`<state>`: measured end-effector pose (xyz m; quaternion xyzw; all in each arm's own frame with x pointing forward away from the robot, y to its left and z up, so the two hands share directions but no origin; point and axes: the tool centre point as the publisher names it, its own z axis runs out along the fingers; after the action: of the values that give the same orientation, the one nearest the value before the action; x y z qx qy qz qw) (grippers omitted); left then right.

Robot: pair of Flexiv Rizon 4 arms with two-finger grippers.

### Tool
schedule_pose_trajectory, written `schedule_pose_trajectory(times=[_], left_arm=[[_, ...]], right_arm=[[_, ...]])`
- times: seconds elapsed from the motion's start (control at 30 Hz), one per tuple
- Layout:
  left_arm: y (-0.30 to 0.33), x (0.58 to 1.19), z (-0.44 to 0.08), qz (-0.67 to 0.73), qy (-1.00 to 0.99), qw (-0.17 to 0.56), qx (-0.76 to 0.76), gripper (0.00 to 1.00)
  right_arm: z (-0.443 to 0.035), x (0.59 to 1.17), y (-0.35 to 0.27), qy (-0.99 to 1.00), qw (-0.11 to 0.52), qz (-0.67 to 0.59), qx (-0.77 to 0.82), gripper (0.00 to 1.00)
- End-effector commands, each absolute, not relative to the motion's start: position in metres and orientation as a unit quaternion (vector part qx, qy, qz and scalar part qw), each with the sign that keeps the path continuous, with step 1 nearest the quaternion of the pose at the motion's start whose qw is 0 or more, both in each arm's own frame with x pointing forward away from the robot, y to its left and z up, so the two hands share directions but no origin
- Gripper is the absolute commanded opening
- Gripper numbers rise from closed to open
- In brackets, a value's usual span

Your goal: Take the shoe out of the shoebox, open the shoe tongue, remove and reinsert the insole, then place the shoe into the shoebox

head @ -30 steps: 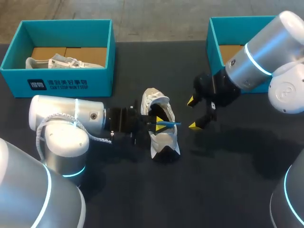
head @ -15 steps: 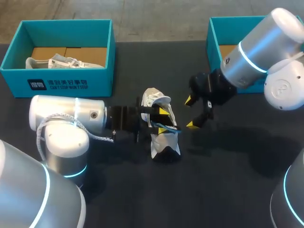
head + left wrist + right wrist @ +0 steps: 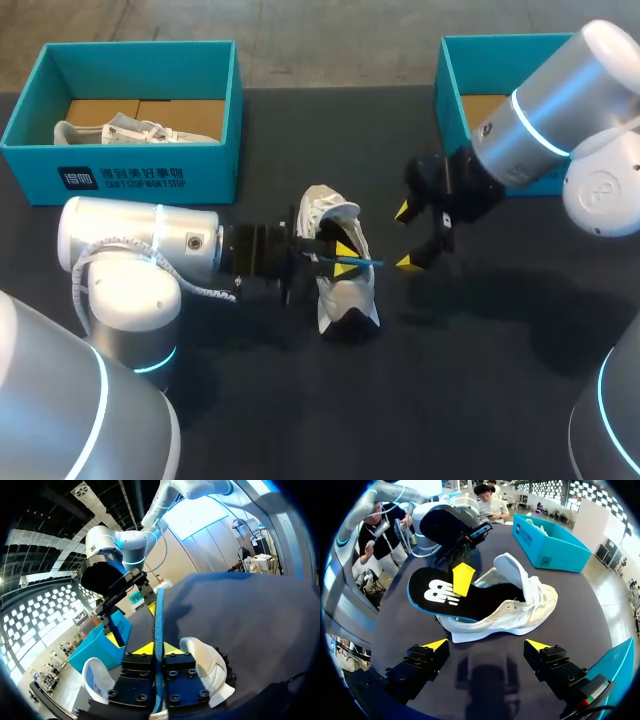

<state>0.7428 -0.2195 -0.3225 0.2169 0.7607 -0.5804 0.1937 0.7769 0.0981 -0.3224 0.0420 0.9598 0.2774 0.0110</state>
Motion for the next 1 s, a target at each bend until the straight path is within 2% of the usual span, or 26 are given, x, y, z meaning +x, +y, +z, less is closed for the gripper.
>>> schedule_pose_trajectory(times=[0.03, 0.6, 0.63, 0.7, 0.73, 0.77, 0.8, 1.0], left_arm=[[-0.221, 0.747, -0.329, -0.577, 0.764, 0.188, 0.219, 0.0], [-0.217, 0.764, -0.354, -0.548, 0.784, 0.194, 0.216, 0.0], [-0.217, 0.763, -0.353, -0.548, 0.784, 0.196, 0.216, 0.02], [-0.216, 0.761, -0.349, -0.551, 0.782, 0.198, 0.213, 0.51], [-0.216, 0.76, -0.348, -0.552, 0.781, 0.199, 0.213, 0.55], [-0.216, 0.759, -0.346, -0.553, 0.78, 0.2, 0.213, 0.65], [-0.216, 0.758, -0.345, -0.555, 0.779, 0.201, 0.213, 0.69], [-0.218, 0.755, -0.335, -0.564, 0.771, 0.203, 0.217, 0.6]], right_arm=[[-0.323, 0.775, 0.098, 0.96, 0.014, 0.277, 0.04, 1.0], [-0.311, 0.763, 0.102, 0.961, 0.011, 0.272, 0.043, 1.0], [-0.31, 0.762, 0.102, 0.961, 0.011, 0.272, 0.045, 1.0], [-0.306, 0.759, 0.1, 0.959, 0.008, 0.278, 0.051, 1.0], [-0.304, 0.757, 0.099, 0.957, 0.008, 0.283, 0.054, 1.0], [-0.303, 0.756, 0.098, 0.956, 0.008, 0.289, 0.056, 1.0], [-0.302, 0.755, 0.097, 0.955, 0.009, 0.292, 0.058, 1.0], [-0.298, 0.753, 0.095, 0.956, 0.019, 0.287, 0.061, 1.0]])
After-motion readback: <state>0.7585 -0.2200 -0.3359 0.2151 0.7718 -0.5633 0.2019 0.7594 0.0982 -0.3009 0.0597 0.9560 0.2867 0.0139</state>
